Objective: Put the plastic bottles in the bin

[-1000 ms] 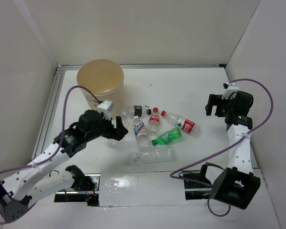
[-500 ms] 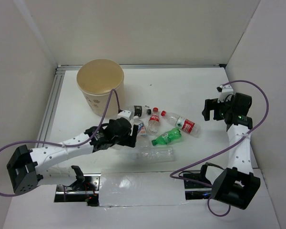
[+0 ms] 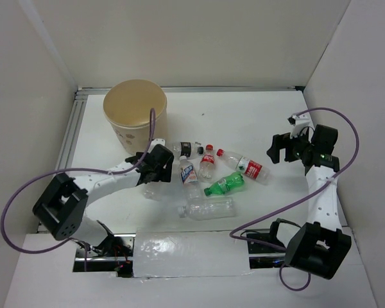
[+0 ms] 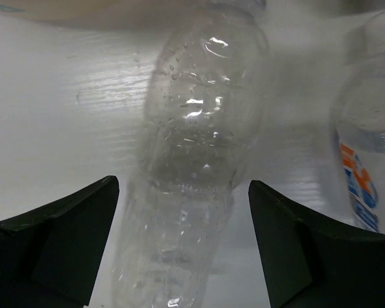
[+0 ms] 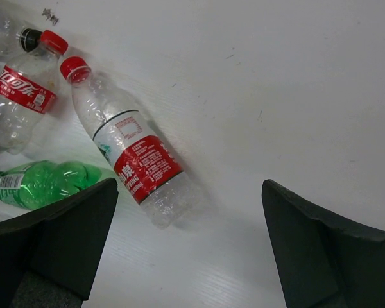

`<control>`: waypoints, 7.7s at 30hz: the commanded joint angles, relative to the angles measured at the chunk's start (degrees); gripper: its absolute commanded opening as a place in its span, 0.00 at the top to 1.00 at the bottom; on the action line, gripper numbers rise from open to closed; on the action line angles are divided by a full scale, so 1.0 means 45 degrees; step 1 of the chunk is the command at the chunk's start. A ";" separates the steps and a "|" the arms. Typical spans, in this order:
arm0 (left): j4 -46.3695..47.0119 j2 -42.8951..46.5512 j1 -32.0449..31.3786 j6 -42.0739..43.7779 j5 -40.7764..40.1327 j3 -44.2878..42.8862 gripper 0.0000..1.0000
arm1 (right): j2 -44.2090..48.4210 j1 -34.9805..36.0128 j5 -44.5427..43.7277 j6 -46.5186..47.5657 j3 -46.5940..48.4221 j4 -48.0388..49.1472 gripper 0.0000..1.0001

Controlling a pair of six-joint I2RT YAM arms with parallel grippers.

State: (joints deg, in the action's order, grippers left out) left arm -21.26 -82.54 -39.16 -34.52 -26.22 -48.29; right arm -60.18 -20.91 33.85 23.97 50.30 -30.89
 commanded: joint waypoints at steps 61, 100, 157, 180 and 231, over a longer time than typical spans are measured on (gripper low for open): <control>0.0173 0.4688 -0.3073 0.0649 0.1023 -0.1695 0.00 | -0.7173 0.7186 -0.3654 0.2370 0.0499 0.1967 0.67; 0.2614 0.3721 -0.6455 -0.4068 -0.0188 0.1652 0.00 | -1.4209 1.3651 -0.1852 -0.2023 1.9582 0.4994 0.01; 0.0837 -0.0117 0.4151 0.2827 -0.1615 -0.7862 0.00 | -0.2837 0.7085 0.0623 0.4028 0.1224 -0.1631 0.05; 0.3335 0.8307 -0.6374 0.3687 0.3562 0.2822 0.12 | -0.5788 1.0135 -0.2328 0.9145 -0.0400 -0.2774 0.50; 0.7967 -0.1309 -0.8935 0.5191 -0.0072 0.1279 0.78 | -0.6044 0.5744 0.3296 0.0630 0.8886 -0.0223 0.20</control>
State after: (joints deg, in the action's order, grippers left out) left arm 14.68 -90.87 -79.26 -11.86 -27.24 -41.15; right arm -92.05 6.37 40.95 21.26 97.25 -25.43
